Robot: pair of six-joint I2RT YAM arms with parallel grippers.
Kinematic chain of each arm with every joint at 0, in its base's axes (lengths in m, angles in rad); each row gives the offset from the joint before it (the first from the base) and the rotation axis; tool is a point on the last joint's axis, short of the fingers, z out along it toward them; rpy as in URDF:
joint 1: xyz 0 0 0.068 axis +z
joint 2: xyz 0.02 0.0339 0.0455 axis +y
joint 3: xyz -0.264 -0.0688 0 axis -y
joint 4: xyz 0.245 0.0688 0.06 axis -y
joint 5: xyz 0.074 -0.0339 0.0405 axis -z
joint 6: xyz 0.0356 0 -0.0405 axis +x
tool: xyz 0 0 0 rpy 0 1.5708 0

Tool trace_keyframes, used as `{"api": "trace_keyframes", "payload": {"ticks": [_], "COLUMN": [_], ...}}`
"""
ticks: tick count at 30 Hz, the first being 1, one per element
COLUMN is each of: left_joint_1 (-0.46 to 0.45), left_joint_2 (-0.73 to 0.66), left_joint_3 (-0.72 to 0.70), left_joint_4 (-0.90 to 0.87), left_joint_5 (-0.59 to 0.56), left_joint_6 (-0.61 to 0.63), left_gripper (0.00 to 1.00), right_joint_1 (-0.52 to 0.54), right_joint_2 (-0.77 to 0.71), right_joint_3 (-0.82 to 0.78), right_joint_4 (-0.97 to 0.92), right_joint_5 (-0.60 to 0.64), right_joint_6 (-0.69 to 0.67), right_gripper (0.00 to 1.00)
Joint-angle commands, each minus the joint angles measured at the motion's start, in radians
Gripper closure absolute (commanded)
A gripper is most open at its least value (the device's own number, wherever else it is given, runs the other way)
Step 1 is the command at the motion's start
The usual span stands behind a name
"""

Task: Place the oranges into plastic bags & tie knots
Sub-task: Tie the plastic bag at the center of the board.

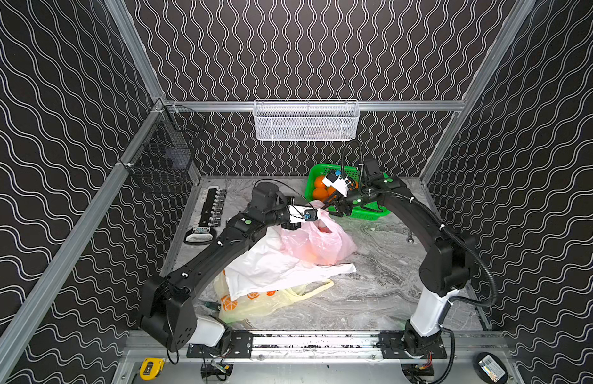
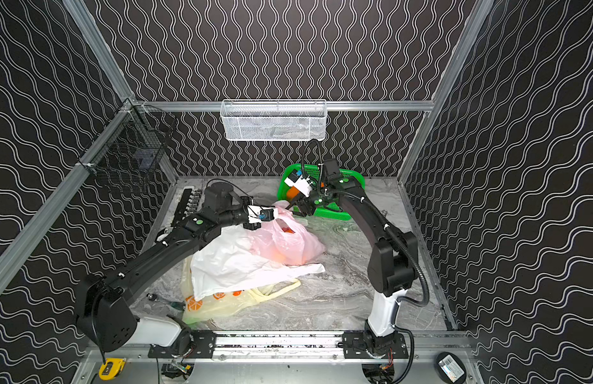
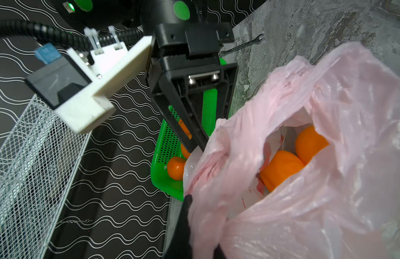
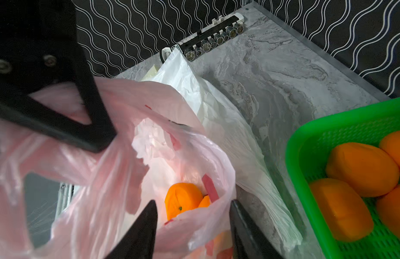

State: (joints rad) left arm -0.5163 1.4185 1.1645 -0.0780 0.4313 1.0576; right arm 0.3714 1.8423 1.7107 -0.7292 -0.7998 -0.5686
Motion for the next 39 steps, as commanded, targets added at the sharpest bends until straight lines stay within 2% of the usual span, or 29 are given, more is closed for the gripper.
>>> {"api": "trace_keyframes", "payload": {"ticks": [1,7,13,18,24,33,39], "left_joint_1": [0.001,0.002,0.003,0.003,0.006,0.026,0.038], "left_joint_2": [0.002,-0.003,-0.012,-0.013,-0.003,0.008,0.008], "left_joint_3": [0.008,0.001,-0.008,-0.008,0.014,0.06,0.07], "left_joint_4": [0.02,0.018,0.011,0.005,-0.033,-0.112,-0.139], "left_joint_5": [0.01,0.008,-0.002,0.008,0.02,0.052,0.075], "left_joint_6": [0.017,0.009,0.006,-0.004,-0.039,-0.089,-0.112], "left_gripper": [1.0,1.0,1.0,1.0,1.0,1.0,1.0], "right_joint_1": [0.016,0.052,0.06,0.06,0.096,0.103,0.103], "right_joint_2": [-0.012,0.001,-0.023,-0.059,-0.096,-0.138,-0.146], "right_joint_3": [-0.02,-0.028,-0.076,-0.142,-0.221,-0.296,-0.302], "right_joint_4": [-0.001,0.042,0.084,0.203,0.36,0.487,0.499], "right_joint_5": [-0.014,-0.022,-0.018,-0.03,-0.038,-0.037,-0.05], "right_joint_6": [-0.038,-0.024,-0.027,0.024,0.091,0.147,0.151], "right_gripper": [0.41,0.32,0.28,0.27,0.31,0.4,0.47]}}
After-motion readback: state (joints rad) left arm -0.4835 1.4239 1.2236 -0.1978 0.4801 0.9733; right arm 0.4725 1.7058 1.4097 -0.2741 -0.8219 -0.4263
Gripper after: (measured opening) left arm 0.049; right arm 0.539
